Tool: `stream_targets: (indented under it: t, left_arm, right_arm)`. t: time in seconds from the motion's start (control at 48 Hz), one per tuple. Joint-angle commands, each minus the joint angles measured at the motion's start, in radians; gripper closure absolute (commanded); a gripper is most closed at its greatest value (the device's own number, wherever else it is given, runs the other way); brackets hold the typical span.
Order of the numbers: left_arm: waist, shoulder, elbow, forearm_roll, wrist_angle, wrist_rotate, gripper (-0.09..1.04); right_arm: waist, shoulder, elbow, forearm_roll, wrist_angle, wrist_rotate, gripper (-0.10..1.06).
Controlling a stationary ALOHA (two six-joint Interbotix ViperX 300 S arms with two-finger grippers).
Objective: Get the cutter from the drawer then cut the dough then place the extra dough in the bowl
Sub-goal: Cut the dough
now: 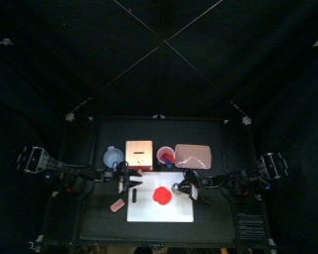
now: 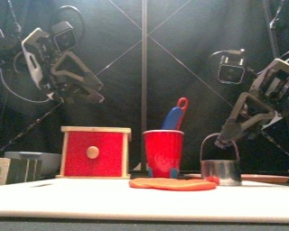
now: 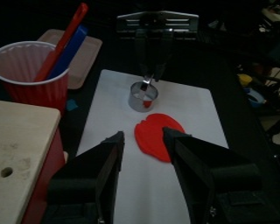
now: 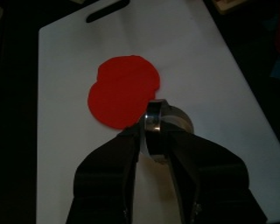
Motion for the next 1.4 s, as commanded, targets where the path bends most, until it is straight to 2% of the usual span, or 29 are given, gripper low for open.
stream_targets:
  t: [0.021,0.479,0.646,0.833,1.062,1.396]
  left_arm:
    - [-0.002,0.005,-0.026,0.003,-0.017,0.000,0.15]
    - [-0.003,0.005,-0.025,0.000,-0.017,-0.003,0.15]
    - [-0.003,0.005,-0.026,0.000,-0.017,-0.005,0.15]
    - [-0.003,0.005,-0.023,0.000,-0.017,-0.005,0.15]
    - [-0.003,0.012,-0.026,0.000,-0.017,-0.003,0.15]
    - [-0.005,0.032,-0.038,0.006,-0.017,0.003,0.15]
  right_arm:
    - [-0.003,-0.020,-0.017,-0.003,-0.003,-0.002,0.32]
    - [0.005,-0.021,-0.003,0.003,0.061,0.002,0.31]
    - [0.002,-0.021,-0.003,-0.003,0.061,-0.002,0.35]
    - [0.002,-0.023,-0.008,-0.017,0.061,0.000,0.48]
    - [-0.003,-0.041,-0.034,-0.023,0.071,0.000,0.48]
    - [0.000,-0.041,-0.170,-0.146,0.100,0.005,0.48]
